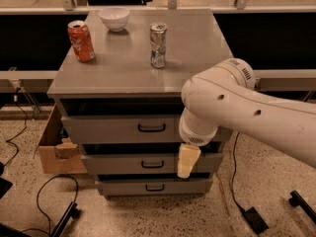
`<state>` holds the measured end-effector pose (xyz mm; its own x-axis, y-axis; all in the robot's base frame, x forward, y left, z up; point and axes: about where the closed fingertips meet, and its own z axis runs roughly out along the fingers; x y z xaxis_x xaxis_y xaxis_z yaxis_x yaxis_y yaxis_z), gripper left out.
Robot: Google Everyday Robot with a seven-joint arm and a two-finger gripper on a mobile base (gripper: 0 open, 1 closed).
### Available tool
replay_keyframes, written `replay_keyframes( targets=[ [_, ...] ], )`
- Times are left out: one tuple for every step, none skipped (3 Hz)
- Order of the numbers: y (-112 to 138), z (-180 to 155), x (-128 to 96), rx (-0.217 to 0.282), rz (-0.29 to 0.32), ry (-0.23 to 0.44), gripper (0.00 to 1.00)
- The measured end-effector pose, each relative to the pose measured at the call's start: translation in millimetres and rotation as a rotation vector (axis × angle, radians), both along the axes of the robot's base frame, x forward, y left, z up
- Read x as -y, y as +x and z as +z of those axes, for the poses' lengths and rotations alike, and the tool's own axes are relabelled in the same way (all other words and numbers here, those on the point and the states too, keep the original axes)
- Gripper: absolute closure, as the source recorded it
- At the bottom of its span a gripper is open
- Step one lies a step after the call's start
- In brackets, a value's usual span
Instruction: Open top drawer
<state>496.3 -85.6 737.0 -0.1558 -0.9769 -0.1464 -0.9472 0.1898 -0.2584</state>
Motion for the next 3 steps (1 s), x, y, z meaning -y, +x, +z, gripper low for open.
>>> replay_keyframes(
  targets=[
    [1.3,1.0,-1.4,0.017,0.016,-0.009,0.0],
    [9.3,-12.2,-0.7,0.037,0.059,-0.055,0.0],
    [20.1,-27.7,8.7,0.053,0.091,-0.104,0.0]
  ],
)
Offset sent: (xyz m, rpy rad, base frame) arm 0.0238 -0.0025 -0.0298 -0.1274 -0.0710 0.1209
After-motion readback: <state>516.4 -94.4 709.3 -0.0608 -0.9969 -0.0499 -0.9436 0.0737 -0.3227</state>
